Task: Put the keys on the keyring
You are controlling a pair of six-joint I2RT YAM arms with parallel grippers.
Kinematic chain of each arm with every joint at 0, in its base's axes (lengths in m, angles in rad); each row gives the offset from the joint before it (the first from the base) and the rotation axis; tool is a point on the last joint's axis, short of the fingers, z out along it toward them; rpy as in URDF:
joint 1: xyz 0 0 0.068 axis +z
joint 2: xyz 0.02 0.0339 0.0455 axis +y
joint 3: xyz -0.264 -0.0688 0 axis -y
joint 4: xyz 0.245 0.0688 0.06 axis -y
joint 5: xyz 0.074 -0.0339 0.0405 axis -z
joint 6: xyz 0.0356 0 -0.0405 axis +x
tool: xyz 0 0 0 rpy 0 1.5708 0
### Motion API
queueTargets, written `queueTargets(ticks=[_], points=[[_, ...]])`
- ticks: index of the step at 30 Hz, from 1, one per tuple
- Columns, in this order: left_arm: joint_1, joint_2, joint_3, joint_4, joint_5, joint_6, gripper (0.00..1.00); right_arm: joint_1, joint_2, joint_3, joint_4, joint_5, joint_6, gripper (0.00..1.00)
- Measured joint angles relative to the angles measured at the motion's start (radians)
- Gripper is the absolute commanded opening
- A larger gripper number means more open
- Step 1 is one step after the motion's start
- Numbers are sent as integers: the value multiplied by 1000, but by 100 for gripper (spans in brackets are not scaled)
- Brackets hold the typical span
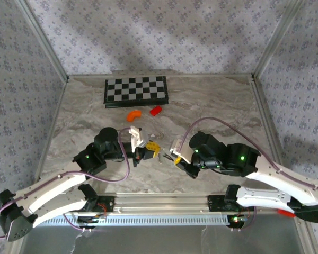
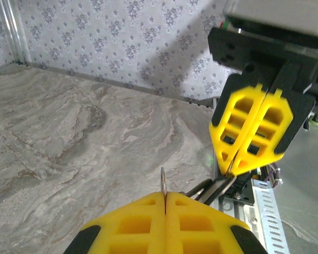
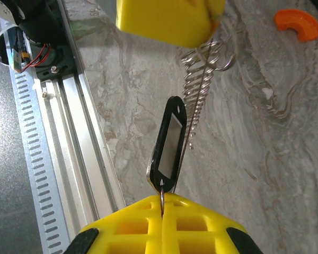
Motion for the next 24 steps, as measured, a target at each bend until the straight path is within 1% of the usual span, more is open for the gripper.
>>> queueTargets(ticks=[4, 8, 10, 13, 15, 19, 24], points=[[-6, -11, 0, -19, -22, 14, 0, -5, 0, 40, -35, 32, -7, 0], [-7, -37, 0, -24, -71, 22, 0, -41, 8, 58, -60, 57, -4, 0], [-9, -60, -5, -26, -132, 25, 0, -68, 17, 58, -75, 60, 7, 0], [-11, -107, -19, -43, -265, 33, 0, -119, 45, 58, -119, 62, 35, 0], [-10, -136, -31, -51, -334, 34, 0, -144, 72, 57, -154, 62, 55, 0], [-10, -165, -47, -53, -413, 37, 0, -204, 180, 40, -200, 55, 103, 0], [-10, -183, -65, -65, -470, 40, 0, -226, 410, 31, -211, 37, 143, 0]])
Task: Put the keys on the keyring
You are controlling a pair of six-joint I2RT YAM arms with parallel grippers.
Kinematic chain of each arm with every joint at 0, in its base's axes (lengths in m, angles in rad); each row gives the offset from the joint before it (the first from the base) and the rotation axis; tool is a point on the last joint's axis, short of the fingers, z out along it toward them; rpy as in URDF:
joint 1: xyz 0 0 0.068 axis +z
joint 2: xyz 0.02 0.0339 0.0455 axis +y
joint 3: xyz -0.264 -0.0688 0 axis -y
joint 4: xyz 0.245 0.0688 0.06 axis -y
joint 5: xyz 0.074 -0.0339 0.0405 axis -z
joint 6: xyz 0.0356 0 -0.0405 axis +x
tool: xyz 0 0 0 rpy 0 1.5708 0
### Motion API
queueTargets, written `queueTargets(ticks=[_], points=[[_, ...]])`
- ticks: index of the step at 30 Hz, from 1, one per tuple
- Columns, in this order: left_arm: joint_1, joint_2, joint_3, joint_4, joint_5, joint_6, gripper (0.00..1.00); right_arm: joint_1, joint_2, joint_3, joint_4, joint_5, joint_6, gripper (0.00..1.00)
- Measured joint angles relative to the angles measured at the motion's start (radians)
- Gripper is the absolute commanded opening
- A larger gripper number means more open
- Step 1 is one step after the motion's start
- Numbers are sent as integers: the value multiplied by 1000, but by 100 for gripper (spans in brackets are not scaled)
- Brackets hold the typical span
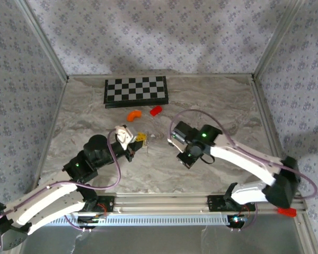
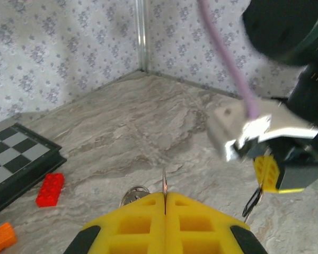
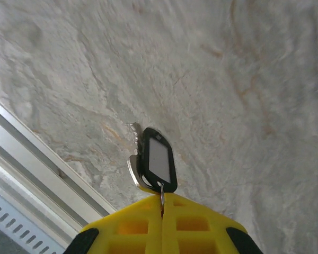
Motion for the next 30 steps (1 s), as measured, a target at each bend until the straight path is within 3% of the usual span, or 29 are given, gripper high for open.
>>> queueTargets(ticks=[7, 16, 30], points=[[0, -86, -31, -8, -48, 3, 0, -60, 204, -24, 48, -47, 12, 0], [0, -89, -37, -6, -51, 11, 0, -97, 391, -14, 135, -27, -16, 0], [0, -62, -37, -2, -51, 12, 0, -114, 396, 71, 157, -4, -38, 0]])
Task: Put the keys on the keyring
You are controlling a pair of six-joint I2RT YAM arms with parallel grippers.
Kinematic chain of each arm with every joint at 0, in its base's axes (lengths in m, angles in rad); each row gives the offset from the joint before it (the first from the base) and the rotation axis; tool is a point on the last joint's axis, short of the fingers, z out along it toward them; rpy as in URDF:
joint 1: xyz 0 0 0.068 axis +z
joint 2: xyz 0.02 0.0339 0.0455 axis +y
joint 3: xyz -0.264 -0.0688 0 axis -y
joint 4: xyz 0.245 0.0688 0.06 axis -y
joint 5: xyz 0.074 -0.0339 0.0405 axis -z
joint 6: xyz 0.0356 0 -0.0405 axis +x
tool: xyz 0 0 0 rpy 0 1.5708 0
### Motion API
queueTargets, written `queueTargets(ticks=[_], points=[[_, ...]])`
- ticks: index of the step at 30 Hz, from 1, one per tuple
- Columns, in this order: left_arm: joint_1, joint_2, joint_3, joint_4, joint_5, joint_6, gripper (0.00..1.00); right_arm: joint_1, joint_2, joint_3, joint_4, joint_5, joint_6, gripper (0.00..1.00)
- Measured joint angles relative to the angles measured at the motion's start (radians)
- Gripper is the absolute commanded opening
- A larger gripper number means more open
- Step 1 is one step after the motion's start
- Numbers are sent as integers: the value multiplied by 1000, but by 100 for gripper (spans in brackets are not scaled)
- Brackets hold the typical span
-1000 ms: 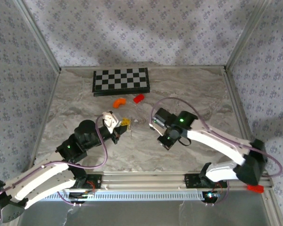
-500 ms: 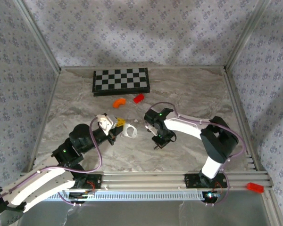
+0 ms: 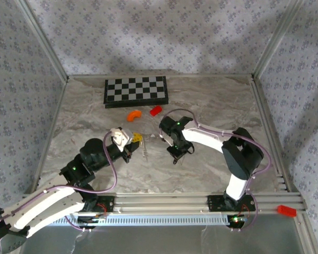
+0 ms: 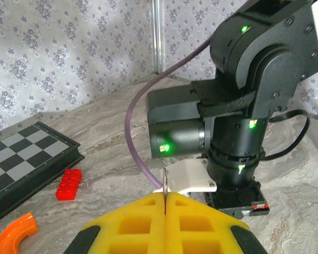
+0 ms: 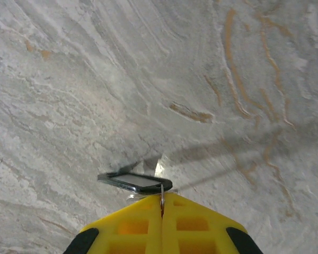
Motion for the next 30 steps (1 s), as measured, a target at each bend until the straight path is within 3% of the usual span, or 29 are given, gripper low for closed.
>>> queueTargets(ticks=[8, 14, 19, 24, 30], points=[[0, 16, 0, 13, 2, 4, 0, 7, -46, 24, -56, 40, 0, 0], [0, -2, 0, 5, 16, 6, 0, 61, -67, 24, 31, 58, -47, 0], [0, 6, 0, 8, 69, 6, 0, 119, -397, -121, 178, 37, -146, 1], [-2, 40, 0, 17, 146, 6, 0, 130, -774, -243, 323, -56, -216, 9], [-32, 89, 7, 22, 255, 8, 0, 153, -866, -247, 343, -168, -261, 6]])
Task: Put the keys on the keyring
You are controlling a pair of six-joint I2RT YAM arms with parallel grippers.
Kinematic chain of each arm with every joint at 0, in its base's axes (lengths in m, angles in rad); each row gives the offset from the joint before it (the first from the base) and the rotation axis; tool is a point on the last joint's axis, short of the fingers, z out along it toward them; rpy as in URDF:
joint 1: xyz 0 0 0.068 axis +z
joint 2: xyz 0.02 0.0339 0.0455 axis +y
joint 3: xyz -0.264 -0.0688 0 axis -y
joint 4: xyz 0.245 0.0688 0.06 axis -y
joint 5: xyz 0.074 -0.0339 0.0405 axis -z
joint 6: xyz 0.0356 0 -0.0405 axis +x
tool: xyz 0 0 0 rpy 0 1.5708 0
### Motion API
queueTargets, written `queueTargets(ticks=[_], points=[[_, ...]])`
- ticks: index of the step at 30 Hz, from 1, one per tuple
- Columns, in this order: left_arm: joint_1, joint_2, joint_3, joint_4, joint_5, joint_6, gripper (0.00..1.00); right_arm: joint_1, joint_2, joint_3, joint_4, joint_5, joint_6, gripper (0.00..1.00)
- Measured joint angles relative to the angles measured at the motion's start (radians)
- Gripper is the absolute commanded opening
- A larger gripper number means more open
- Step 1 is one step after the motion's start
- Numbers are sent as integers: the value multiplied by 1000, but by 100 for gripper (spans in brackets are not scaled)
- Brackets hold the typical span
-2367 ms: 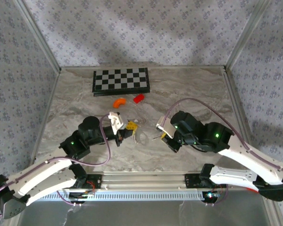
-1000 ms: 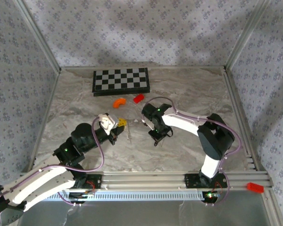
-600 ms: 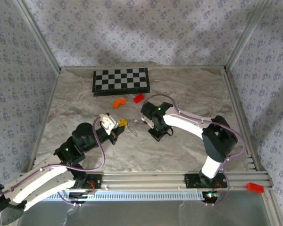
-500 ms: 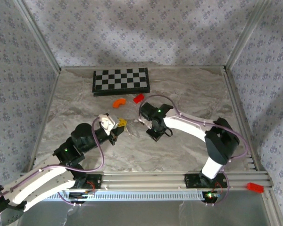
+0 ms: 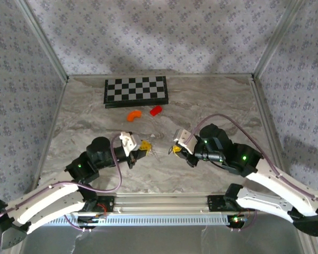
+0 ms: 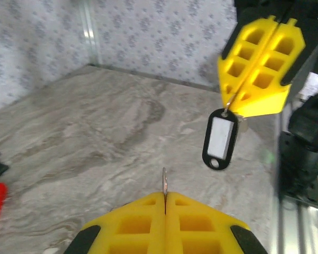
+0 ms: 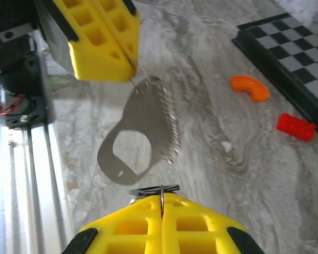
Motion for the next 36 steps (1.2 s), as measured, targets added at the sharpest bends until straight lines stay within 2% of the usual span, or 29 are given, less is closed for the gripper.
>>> queueTargets(ticks=[5, 13, 36], points=[[-42, 48, 37, -4, 49, 22, 0, 24, 54, 23, -50, -45, -6, 3], [-75, 98, 79, -5, 92, 45, 0, 64, 76, 64, -83, -47, -14, 1], [-88, 112, 83, -23, 121, 51, 0, 83, 109, 112, -103, -13, -10, 0]])
